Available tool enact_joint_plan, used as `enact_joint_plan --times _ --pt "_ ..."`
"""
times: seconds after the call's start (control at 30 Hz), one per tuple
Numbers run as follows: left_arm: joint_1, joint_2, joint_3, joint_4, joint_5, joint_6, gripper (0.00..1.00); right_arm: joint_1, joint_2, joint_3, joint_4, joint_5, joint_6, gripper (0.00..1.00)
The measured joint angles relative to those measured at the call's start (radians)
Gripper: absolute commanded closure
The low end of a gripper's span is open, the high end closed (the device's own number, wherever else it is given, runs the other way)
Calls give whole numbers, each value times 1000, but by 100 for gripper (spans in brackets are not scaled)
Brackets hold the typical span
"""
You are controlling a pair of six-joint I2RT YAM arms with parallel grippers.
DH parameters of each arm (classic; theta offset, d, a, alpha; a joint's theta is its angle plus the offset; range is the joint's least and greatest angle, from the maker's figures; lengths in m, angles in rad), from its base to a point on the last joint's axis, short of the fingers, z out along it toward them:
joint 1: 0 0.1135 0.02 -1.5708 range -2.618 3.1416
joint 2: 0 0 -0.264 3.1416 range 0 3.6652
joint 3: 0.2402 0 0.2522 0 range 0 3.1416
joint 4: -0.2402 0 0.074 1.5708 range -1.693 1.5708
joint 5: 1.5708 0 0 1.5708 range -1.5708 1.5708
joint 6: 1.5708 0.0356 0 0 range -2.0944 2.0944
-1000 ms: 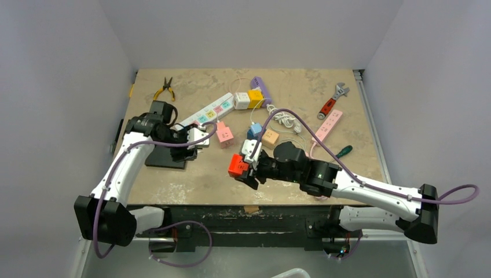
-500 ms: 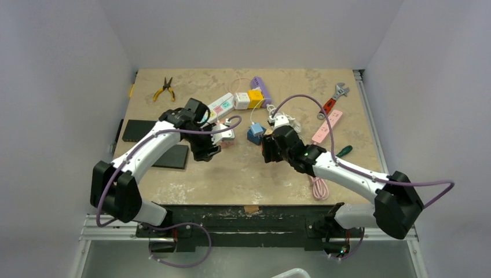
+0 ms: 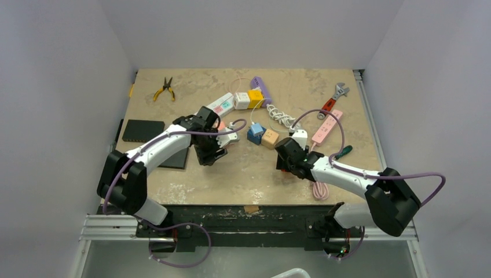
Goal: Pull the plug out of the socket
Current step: Place the plug at the center of the board.
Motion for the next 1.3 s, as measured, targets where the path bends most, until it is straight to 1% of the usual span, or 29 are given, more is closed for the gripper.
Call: enact_joint_plan --times 0.07,0.17,0.27,0.3,0.33,0.37,0.4,0.43,0.53,0.6,0.63,0.73,0.83,0.97,1.07,1.17,1.23,1.3 --pt "-19 0 -39 39 -22 -11 68 0 -2 -6 6 8 30 94" --pt "-51 0 -101 71 -40 -28 64 0 -26 -33 31 16 63 95" --pt "-72 3 -138 76 -49 -47 59 0 -60 -68 59 19 81 90" --pt "-73 5 -142 79 -53 -51 54 0 -73 -79 64 18 83 84" --pt "-73 8 -142 81 -56 -53 46 0 -87 -90 66 16 84 75" --pt "-73 10 -142 85 -57 -55 29 2 -102 -98 65 12 85 64" --pt "-73 13 -142 90 -58 -57 11 3 -115 -105 61 3 84 50" --pt "-73 16 -142 93 -57 -63 1 3 -124 -107 55 -4 84 42" --pt "-73 18 -140 94 -50 -70 0 19 -146 -108 18 -20 79 24" --pt "-73 18 -136 87 -39 -70 0 35 -160 -108 -24 -33 76 6" --pt "-72 18 -129 76 -32 -70 0 42 -170 -108 -47 -35 73 4" --pt "-66 18 -92 27 0 -71 0 55 -204 -102 -97 -48 58 2" --pt "-43 18 -10 -57 51 -76 0 60 -212 -61 -146 -48 48 1" --pt "26 18 178 -214 134 -79 0 61 -212 49 -186 -43 4 1" --pt "116 19 387 -326 206 -79 0 61 -203 163 -153 -59 -69 1" --pt "203 18 555 -389 257 -82 0 69 -129 283 -84 -98 -152 1" --pt "241 10 601 -410 268 -88 0 91 -31 376 -33 -117 -213 1" --pt "262 -2 604 -433 274 -96 0 132 81 459 16 -135 -272 1"
